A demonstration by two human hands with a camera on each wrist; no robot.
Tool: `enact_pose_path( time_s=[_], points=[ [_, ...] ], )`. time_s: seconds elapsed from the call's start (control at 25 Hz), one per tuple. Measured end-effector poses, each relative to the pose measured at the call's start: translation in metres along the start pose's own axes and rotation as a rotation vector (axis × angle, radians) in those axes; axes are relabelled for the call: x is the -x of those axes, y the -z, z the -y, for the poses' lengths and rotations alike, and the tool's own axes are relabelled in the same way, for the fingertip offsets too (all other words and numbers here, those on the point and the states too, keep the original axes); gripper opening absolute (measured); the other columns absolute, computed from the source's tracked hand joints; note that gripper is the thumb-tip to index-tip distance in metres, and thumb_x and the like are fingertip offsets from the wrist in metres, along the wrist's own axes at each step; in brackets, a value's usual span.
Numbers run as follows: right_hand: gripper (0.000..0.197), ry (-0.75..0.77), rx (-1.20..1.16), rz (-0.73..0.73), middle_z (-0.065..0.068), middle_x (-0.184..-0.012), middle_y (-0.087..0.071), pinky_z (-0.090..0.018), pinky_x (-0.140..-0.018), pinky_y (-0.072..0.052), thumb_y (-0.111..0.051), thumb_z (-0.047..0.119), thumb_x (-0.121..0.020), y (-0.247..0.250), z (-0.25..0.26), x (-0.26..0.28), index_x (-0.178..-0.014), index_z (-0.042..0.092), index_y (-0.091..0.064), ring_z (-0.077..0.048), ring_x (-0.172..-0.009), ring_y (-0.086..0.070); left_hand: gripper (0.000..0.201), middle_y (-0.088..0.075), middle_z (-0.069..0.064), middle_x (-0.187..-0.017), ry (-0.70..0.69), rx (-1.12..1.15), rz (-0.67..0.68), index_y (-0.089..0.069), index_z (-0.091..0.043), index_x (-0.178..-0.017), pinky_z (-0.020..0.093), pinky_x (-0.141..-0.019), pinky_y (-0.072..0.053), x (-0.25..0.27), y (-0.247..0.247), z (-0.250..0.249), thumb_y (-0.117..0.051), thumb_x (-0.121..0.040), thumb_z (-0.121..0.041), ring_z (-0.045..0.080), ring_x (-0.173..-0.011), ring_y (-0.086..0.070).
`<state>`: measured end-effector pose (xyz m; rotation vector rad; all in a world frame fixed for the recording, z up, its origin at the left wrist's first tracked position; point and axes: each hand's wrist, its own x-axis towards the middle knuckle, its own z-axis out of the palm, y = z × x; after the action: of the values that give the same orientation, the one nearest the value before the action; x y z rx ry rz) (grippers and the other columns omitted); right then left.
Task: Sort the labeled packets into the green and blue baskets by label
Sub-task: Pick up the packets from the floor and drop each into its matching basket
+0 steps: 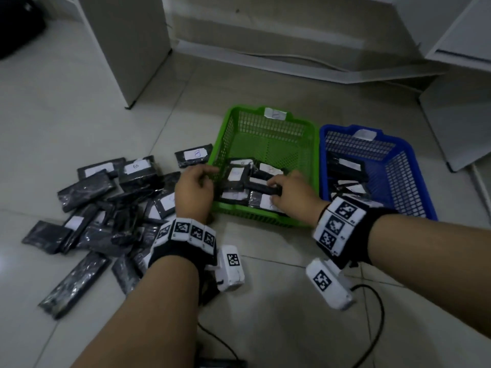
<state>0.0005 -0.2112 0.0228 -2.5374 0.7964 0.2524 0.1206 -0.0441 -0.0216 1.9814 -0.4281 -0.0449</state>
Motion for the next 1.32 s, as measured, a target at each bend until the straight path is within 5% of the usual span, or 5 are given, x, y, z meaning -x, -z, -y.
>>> enact_pose_path(
  time_s=[0.32, 0.52, 0.68, 0.84, 1.32],
  points=[
    [0.026, 0.571, -0.069, 0.201, 0.005, -0.1, -0.04, -0.019, -0.071, -0.029, -0.053, 0.008, -0.088, -0.04, 0.028, 0.043, -0.11, 0.017, -0.063, -0.009, -0.084, -0.041, 0.021, -0.07, -0.005, -0.095, 0.22, -0.169, 0.126, -0.068, -0.025, -0.085, 0.027, -0.083, -0.05, 0.065, 0.078, 0.049, -0.059, -0.083, -0.006, 0.011, -0.083, -0.063],
    [0.023, 0.682, -0.027, 0.428, 0.005, -0.1, -0.057, -0.021, -0.079, -0.037, -0.055, 0.011, -0.087, -0.091, 0.011, 0.062, -0.104, 0.02, -0.067, -0.01, -0.094, -0.047, 0.012, -0.06, -0.014, -0.088, -0.034, -0.414, 0.417, -0.068, -0.028, -0.087, 0.029, -0.08, -0.049, 0.141, 0.103, 0.06, -0.06, -0.078, -0.028, 0.006, -0.084, -0.056],
    [0.026, 0.72, 0.022, 0.531, 0.003, -0.1, -0.06, -0.018, -0.081, -0.036, -0.054, 0.007, -0.084, -0.108, -0.012, 0.086, -0.101, 0.019, -0.069, -0.004, -0.093, -0.044, 0.042, -0.061, -0.011, -0.097, -0.275, -0.526, 0.868, -0.067, -0.03, -0.098, 0.029, -0.081, -0.045, 0.194, 0.088, 0.051, -0.061, -0.072, -0.063, 0.01, -0.092, -0.052],
    [0.026, 0.668, -0.01, 0.551, 0.001, -0.098, -0.061, -0.017, -0.076, -0.034, -0.054, 0.007, -0.084, -0.112, -0.022, 0.095, -0.1, 0.02, -0.07, -0.011, -0.095, -0.052, 0.058, -0.054, -0.005, -0.108, -0.441, -0.814, 1.174, -0.055, -0.029, -0.102, 0.035, -0.084, -0.035, 0.22, 0.072, 0.045, -0.064, -0.059, -0.067, 0.018, -0.1, -0.047],
    [0.025, 0.487, -0.097, 0.383, 0.004, -0.102, -0.066, -0.014, -0.08, -0.041, -0.055, 0.006, -0.085, -0.086, -0.058, 0.097, -0.097, 0.021, -0.071, -0.006, -0.088, -0.056, 0.029, -0.07, 0.006, -0.076, 0.417, -0.009, 0.703, -0.069, -0.017, -0.085, 0.027, -0.069, -0.049, 0.155, 0.063, 0.005, -0.079, -0.07, -0.04, 0.009, -0.068, -0.061]
  ],
)
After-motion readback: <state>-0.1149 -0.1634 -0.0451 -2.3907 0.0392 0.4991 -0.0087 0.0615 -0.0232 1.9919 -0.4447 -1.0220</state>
